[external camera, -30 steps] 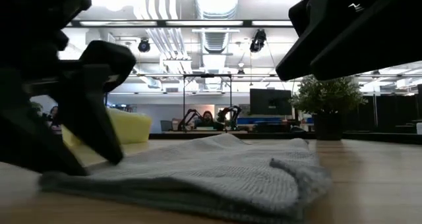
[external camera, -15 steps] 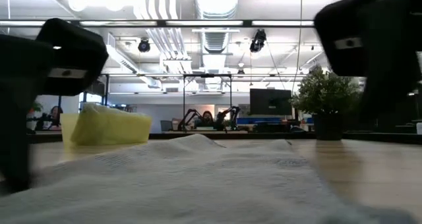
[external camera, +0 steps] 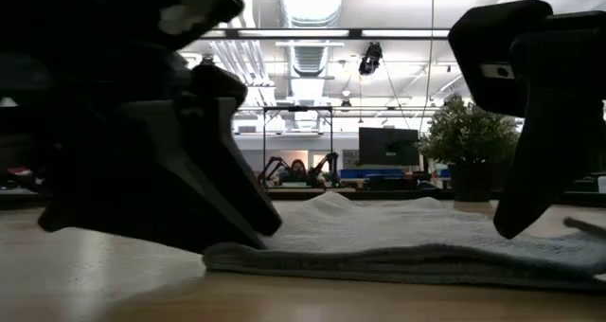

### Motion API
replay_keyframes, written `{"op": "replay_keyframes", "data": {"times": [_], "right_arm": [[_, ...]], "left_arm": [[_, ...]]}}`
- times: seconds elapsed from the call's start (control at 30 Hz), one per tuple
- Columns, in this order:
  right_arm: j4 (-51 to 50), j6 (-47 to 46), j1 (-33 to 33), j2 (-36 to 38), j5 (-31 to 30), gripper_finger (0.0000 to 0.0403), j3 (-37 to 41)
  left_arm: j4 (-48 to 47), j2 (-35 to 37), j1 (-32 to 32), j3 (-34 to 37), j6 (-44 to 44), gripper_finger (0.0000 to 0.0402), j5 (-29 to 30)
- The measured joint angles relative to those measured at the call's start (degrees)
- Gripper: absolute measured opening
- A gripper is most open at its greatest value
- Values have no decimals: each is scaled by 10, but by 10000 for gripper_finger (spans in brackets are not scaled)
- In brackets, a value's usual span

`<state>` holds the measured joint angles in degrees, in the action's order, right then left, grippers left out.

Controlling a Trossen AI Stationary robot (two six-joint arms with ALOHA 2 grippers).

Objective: Roll microfiber towels into tight, uniform cylinder then place into a basket
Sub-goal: Fold the gray towel

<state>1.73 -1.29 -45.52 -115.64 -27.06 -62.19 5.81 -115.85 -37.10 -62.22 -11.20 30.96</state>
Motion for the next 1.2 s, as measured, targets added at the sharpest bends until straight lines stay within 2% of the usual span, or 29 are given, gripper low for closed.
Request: {"op": "replay_keyframes", "data": {"times": [0.13,0.23,0.6,0.8,1.0,1.2], "right_arm": [[-96,-49,-7,2,-4,171,-24],[-132,-64,-13,2,-8,169,-34],[-119,-63,-11,0,-8,147,-22],[-92,-53,-11,-26,-27,128,-21],[-78,-55,-6,-41,-41,92,-23],[-75,-47,-6,-42,-40,31,-23]], "left_arm": [[-2,1,4,-1,0,125,-18],[-2,1,2,-1,-1,125,-19],[-2,1,0,0,-4,125,-20],[-1,1,0,0,-4,125,-22],[2,1,0,0,-4,125,-26],[4,1,-5,0,-4,125,-26]]}}
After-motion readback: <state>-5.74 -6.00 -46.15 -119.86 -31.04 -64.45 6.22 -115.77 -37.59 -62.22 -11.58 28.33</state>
